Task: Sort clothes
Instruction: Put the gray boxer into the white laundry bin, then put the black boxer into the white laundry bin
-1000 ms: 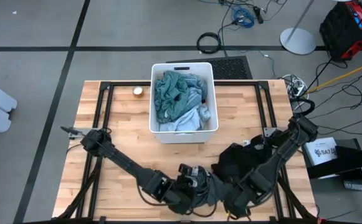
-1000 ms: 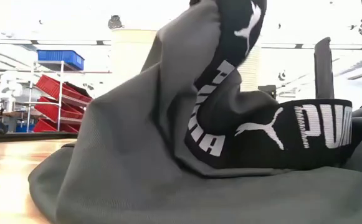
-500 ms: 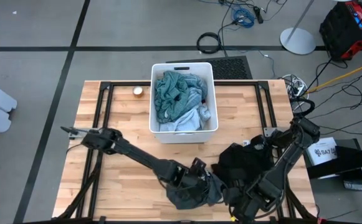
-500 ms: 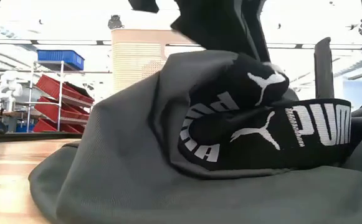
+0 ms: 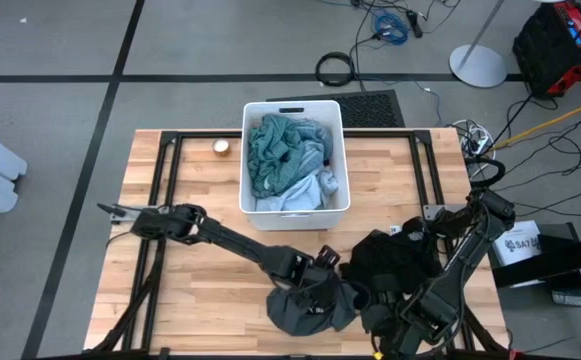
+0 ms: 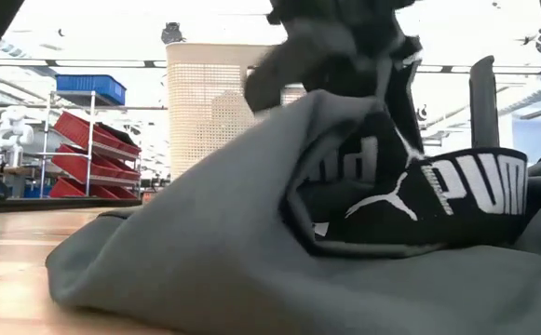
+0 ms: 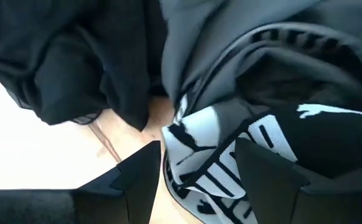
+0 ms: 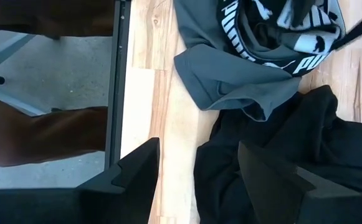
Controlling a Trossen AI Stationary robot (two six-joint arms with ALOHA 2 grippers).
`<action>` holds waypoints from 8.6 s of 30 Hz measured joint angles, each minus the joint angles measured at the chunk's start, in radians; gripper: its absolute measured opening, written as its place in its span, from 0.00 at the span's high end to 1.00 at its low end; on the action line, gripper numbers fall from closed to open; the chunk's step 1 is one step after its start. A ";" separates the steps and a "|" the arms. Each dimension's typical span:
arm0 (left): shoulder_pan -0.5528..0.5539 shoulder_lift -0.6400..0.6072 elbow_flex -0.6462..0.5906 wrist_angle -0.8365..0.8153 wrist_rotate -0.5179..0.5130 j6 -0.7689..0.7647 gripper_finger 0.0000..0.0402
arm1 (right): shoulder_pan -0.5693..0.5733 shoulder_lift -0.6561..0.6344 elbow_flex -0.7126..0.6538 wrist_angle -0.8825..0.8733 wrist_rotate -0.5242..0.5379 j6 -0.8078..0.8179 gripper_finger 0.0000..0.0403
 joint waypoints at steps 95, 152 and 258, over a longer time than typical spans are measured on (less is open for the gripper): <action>0.628 -0.511 0.131 -0.474 -0.138 -0.319 0.98 | 0.023 0.000 -0.008 -0.010 0.052 -0.004 0.49; 0.584 -0.271 0.140 -0.582 0.281 -0.225 0.98 | 0.020 0.002 -0.008 -0.025 0.058 -0.039 0.49; -0.265 -0.696 -0.696 0.807 -0.327 -0.535 0.59 | -0.373 -0.629 -0.812 -0.126 -0.041 0.489 0.49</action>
